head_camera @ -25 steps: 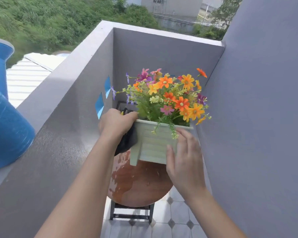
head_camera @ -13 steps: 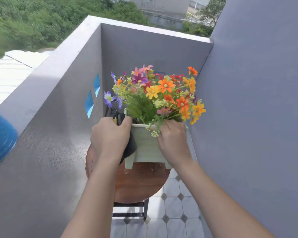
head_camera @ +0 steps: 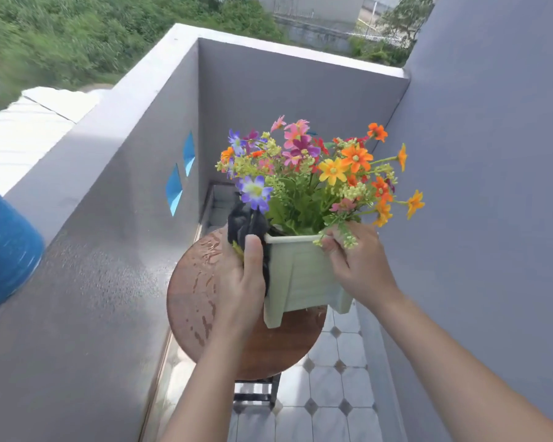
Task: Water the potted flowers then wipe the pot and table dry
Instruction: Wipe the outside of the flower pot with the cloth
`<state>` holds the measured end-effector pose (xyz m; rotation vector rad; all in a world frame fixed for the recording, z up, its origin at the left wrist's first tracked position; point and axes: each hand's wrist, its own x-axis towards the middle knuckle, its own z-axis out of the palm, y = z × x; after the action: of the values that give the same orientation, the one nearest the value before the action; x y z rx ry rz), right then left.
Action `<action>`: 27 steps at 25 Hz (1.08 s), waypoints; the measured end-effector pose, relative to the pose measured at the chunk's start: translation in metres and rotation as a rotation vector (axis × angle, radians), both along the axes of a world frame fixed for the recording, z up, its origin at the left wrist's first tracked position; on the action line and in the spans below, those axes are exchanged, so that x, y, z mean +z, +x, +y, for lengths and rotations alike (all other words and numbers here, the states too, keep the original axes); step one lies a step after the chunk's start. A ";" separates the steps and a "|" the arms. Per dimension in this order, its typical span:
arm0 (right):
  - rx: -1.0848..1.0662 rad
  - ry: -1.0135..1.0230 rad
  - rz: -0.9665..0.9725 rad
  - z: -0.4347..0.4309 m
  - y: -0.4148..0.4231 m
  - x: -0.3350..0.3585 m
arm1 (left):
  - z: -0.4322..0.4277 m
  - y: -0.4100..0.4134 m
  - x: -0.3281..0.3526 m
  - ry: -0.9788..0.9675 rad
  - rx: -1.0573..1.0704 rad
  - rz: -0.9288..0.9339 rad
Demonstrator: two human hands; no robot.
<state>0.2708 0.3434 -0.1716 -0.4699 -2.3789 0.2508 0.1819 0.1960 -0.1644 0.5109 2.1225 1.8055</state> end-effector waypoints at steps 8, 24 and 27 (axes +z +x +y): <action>0.085 0.023 -0.022 -0.004 0.005 -0.001 | 0.026 -0.044 -0.026 0.005 0.130 -0.202; -0.055 -0.067 0.023 0.006 0.000 0.000 | -0.005 0.002 -0.057 0.219 -0.051 0.246; -0.055 -0.060 0.011 0.010 -0.003 0.001 | 0.003 -0.006 -0.045 0.202 0.037 0.463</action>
<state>0.2680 0.3533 -0.1705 -0.5597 -2.3494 0.2993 0.1764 0.1994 -0.2097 1.0345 2.2475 2.0953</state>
